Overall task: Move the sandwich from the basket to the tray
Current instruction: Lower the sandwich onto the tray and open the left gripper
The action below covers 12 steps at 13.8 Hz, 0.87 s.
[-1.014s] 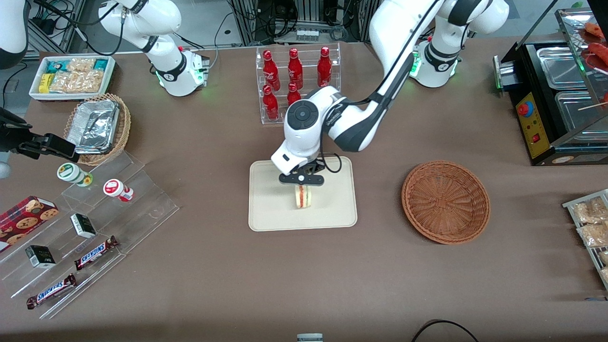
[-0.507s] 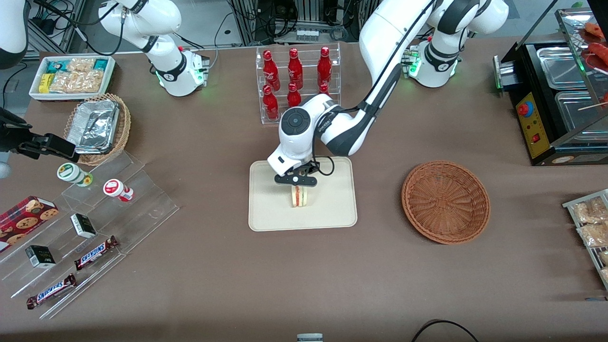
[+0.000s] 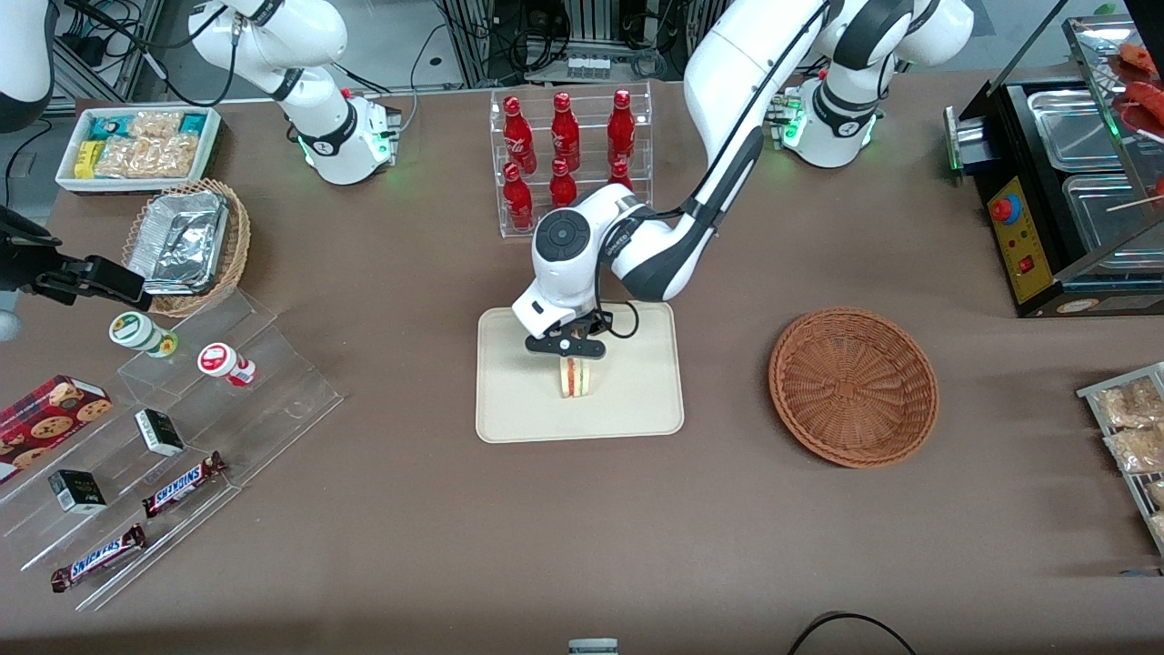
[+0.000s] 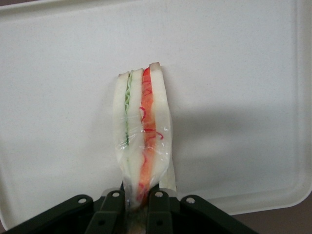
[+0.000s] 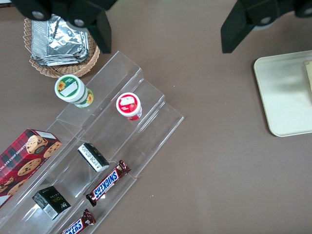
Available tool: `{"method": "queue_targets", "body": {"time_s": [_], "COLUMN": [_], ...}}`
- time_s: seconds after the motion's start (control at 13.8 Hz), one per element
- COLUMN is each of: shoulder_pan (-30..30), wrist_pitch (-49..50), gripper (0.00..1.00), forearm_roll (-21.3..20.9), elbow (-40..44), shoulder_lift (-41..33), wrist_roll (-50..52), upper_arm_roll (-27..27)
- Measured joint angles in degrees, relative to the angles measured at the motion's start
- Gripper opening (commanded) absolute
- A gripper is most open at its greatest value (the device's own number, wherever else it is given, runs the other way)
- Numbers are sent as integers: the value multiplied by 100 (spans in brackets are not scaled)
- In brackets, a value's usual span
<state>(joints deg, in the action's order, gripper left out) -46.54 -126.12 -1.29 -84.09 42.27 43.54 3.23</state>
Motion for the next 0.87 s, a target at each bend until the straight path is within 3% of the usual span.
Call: {"method": "queue_targets", "body": {"time_s": [0.07,0.14,0.58,0.87], "shoulder_pan": [0,-1,0,51], "wrist_pitch": [0,0,29,573], "gripper": [91,99,99,99], "forearm_roll": [0,0,1,2], "elbow": [0,0,190,255], "shoulder_lift": [10,12,-88,-600], "wrist_roll": [14,78,292,361], "upper_arm_roll": [0,0,-49,-104]}}
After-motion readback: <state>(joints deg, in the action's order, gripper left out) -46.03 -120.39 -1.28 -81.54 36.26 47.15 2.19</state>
